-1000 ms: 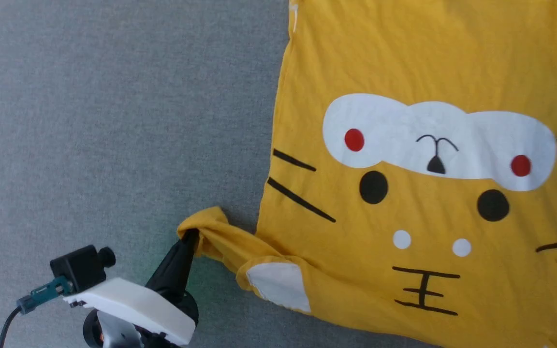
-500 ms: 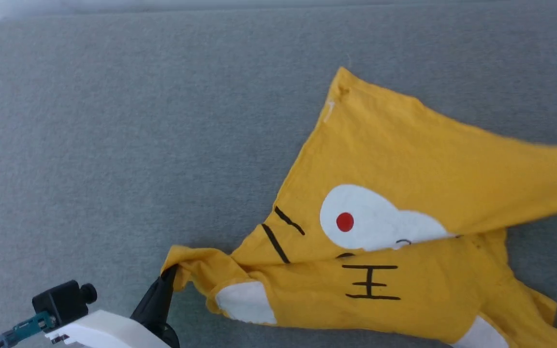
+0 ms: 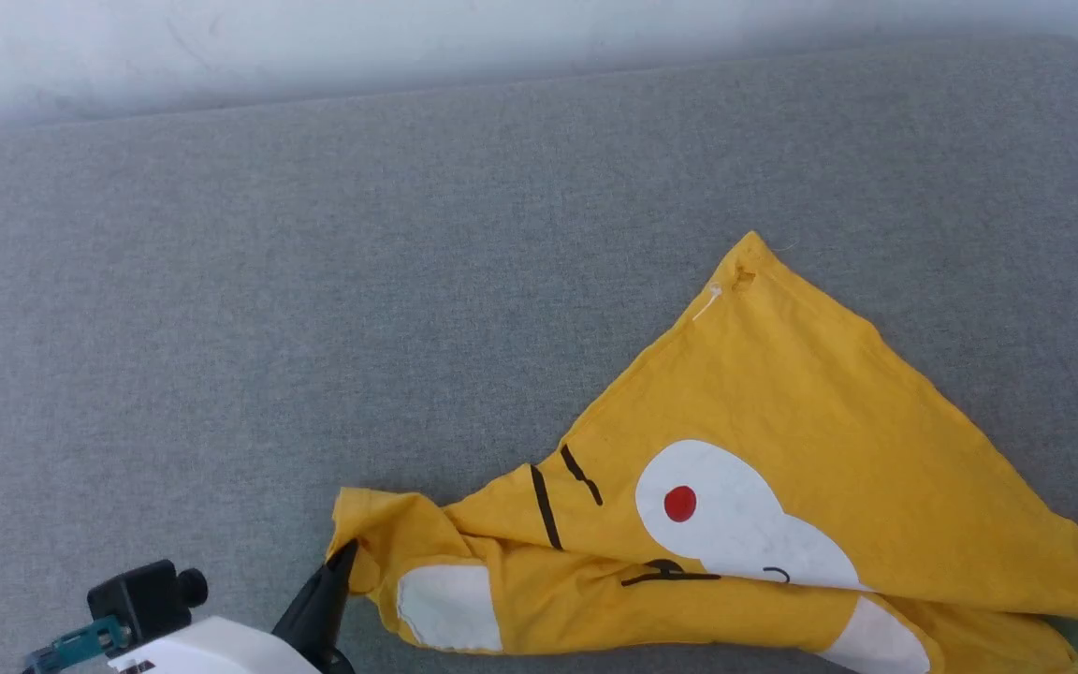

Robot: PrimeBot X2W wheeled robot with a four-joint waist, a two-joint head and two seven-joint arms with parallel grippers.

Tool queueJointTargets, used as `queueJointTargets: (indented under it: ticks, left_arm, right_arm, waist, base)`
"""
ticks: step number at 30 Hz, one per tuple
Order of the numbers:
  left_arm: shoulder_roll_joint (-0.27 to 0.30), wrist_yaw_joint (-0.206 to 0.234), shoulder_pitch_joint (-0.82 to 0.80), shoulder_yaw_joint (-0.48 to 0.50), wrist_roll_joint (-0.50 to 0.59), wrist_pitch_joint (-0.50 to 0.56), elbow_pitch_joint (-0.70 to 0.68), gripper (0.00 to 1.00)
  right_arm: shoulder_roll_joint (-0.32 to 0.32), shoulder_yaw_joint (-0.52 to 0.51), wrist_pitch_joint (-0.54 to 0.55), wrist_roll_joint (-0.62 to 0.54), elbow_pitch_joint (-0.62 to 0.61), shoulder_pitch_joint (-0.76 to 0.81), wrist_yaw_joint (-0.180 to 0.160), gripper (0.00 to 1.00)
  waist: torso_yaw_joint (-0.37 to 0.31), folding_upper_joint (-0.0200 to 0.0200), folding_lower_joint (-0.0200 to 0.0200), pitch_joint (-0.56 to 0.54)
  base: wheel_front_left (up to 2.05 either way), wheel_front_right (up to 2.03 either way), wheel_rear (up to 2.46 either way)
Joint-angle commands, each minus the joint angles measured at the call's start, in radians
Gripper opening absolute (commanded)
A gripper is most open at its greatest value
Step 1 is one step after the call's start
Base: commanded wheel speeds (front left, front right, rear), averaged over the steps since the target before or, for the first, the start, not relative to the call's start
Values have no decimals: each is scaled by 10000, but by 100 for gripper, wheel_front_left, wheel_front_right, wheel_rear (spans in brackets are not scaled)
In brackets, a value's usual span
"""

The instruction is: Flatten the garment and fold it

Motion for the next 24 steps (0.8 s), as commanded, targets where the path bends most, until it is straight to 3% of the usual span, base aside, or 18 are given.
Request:
queueJointTargets:
  ticks: [1,2,7,15,18,24]
  left_arm:
    - [15,20,30,-57,52,64,45,0]
    - [-3,9,13,-82,42,65,67,0]
    - [-70,-55,-106,-203,48,29,134,0]
    - [-232,-213,-393,-458,96,-98,197,0]
    - [-320,-312,-563,-594,105,-148,271,0]
    - [-485,-558,-1131,-918,173,-206,447,0]
  right_arm:
    - [20,173,-206,-14,81,-86,-9,40]
    - [20,322,-278,-62,83,-145,-9,100]
    - [-108,891,-56,-98,-1074,-741,-9,100]
    - [-1509,2896,1477,100,-3108,-3306,-9,100]
    - [-1907,3794,2138,117,-2854,-4406,-9,100]
    - [-2858,4951,2675,-395,-923,-6163,-9,100]
  waist:
    - [4,-1,1,-165]
    - [30,-1,1,-201]
    - [330,-1,1,-303]
    - [955,-1,1,-35]
    - [1228,-1,1,250]
    - [1877,-1,1,1204]
  base:
    - [0,0,0]
    - [0,0,0]
    - [0,0,0]
    - [0,0,0]
    - [0,0,0]
    - [0,0,0]
